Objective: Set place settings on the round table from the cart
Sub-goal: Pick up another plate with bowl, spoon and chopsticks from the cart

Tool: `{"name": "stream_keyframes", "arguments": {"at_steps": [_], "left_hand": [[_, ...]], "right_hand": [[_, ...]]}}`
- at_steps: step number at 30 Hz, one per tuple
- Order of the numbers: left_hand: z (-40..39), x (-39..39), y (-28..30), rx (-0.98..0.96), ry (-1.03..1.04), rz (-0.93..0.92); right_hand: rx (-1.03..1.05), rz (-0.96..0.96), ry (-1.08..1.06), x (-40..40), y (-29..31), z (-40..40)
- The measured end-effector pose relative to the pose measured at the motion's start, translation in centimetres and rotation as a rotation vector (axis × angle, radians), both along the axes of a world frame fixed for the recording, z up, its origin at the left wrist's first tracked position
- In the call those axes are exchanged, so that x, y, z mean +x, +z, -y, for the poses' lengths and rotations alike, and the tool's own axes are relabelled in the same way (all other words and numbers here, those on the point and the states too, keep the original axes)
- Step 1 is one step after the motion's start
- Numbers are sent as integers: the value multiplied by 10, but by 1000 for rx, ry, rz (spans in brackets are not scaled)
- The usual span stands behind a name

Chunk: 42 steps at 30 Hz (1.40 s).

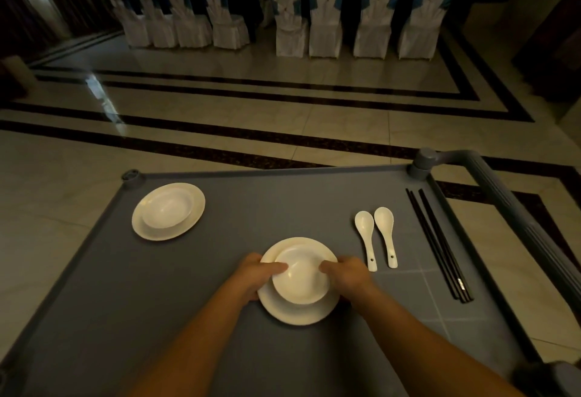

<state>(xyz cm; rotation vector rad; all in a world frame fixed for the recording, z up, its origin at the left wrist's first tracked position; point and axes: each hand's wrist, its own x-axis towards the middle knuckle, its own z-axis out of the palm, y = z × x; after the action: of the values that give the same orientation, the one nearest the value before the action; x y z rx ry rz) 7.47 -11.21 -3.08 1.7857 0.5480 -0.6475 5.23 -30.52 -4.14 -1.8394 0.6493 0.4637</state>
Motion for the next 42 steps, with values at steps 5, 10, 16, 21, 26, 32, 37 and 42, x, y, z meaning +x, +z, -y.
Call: {"name": "stream_keyframes", "arguments": {"at_steps": [5, 10, 16, 21, 26, 32, 37, 42], "left_hand": [[-5, 0, -4, -33, -25, -26], [-5, 2, -8, -30, -54, -19], [-6, 3, -15, 4, -64, -7], [-6, 5, -15, 15, -62, -12], [-7, 4, -18, 29, -57, 4], [-7, 4, -24, 128, -77, 48], [-10, 5, -27, 138, -91, 47], [-11, 7, -26, 73, -81, 21]], "right_hand": [[-60, -82, 155, 13, 6, 4], [-523, 154, 94, 31, 18, 42], [-743, 190, 50, 33, 8, 53], [-830, 151, 121, 36, -6, 47], [-736, 186, 96, 43, -9, 48], [341, 58, -301, 53, 11, 41], [1138, 95, -400, 40, 39, 55], [1289, 222, -289, 29, 55, 85]]}}
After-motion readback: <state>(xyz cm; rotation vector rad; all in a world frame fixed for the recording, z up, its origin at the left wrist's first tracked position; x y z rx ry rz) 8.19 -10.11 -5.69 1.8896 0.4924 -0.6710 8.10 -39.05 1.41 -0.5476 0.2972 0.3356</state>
